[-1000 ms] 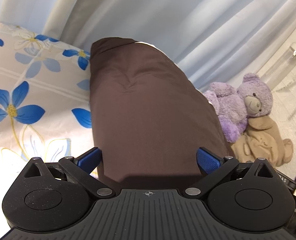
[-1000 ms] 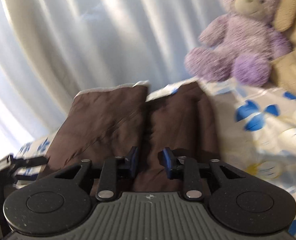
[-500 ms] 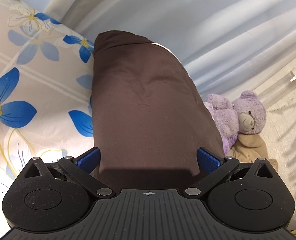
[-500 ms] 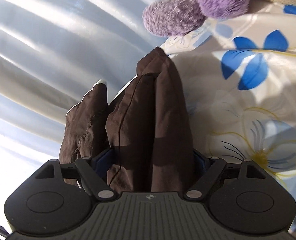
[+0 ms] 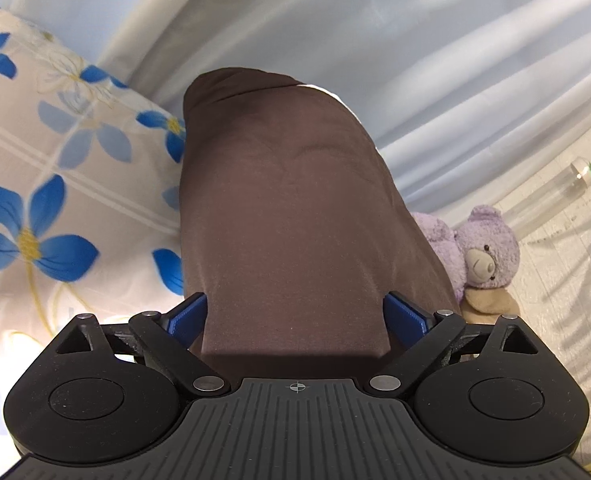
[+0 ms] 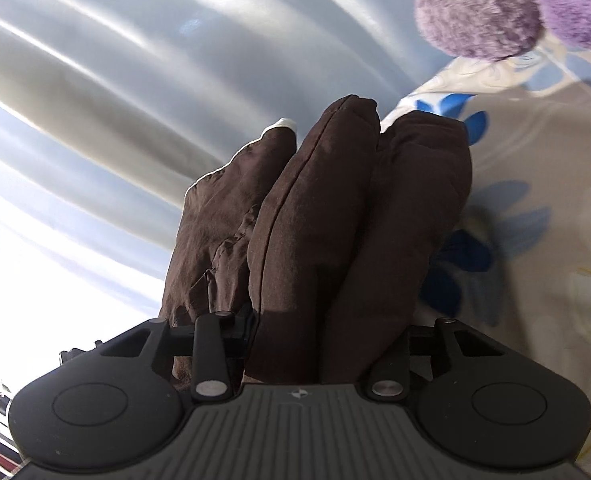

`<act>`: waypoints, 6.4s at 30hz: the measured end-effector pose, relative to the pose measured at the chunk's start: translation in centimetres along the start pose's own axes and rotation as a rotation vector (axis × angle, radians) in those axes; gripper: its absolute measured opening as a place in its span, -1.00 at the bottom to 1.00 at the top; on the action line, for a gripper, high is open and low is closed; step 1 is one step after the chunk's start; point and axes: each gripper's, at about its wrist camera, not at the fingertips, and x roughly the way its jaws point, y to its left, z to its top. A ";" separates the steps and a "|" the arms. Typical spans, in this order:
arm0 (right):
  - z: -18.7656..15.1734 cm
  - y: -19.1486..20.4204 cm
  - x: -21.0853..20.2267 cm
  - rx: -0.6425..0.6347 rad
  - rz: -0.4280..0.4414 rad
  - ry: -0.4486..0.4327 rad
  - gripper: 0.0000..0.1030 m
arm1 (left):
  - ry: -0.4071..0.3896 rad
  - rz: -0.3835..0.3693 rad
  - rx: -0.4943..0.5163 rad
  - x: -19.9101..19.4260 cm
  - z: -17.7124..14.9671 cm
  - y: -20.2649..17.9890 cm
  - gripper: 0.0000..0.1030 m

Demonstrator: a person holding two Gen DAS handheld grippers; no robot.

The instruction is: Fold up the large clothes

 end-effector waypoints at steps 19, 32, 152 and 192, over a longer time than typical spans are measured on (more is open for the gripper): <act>-3.3 8.8 6.0 -0.249 -0.289 -0.033 0.49 | -0.233 0.394 0.055 -10.6 -0.9 1.0 0.90; -10.1 16.2 10.3 -0.684 -0.328 -0.026 -0.41 | -0.250 0.620 0.286 -3.5 -3.7 -3.1 1.00; -21.0 20.5 3.5 -0.449 -0.802 0.079 0.97 | 0.113 0.706 0.399 -12.6 -15.5 -7.4 1.00; -20.4 20.5 3.5 -0.431 -0.810 0.054 0.97 | 0.116 0.701 0.427 -11.9 -15.3 -7.7 1.00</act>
